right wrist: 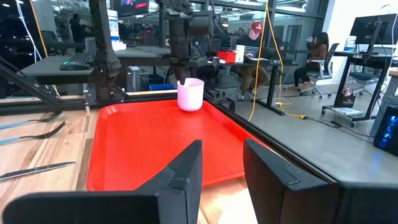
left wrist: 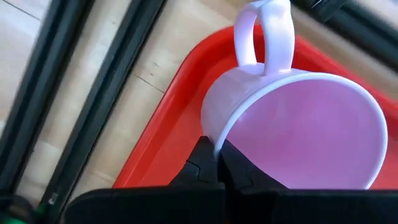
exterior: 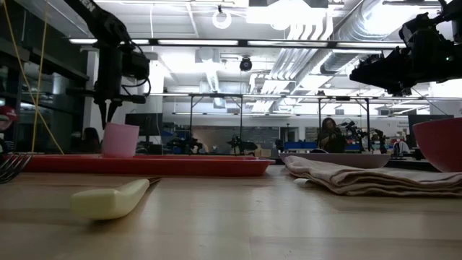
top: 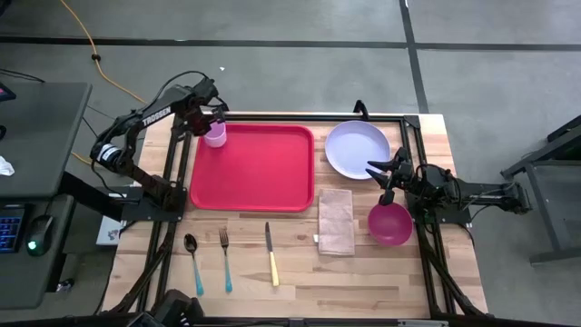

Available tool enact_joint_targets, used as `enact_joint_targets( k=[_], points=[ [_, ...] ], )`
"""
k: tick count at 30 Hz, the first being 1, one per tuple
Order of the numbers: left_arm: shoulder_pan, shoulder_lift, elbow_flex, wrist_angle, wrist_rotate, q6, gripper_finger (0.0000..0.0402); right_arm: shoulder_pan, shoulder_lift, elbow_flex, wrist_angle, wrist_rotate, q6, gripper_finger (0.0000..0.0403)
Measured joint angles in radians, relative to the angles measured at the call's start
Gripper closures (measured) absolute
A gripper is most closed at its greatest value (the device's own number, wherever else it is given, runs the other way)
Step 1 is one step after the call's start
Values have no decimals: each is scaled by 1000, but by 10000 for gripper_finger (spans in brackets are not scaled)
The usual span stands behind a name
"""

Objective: Set up tray
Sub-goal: Put the pink mug at the top left of the red tray

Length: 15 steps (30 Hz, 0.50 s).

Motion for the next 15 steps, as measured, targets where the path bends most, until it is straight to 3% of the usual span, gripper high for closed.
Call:
enact_joint_targets(
  k=[6, 15],
  points=[
    [2, -6, -80, 89, 33, -29, 389, 0, 0, 0, 0, 0, 7, 309],
    [1, -29, -85, 93, 14, -30, 389, 0, 0, 0, 0, 0, 7, 309]
  ],
)
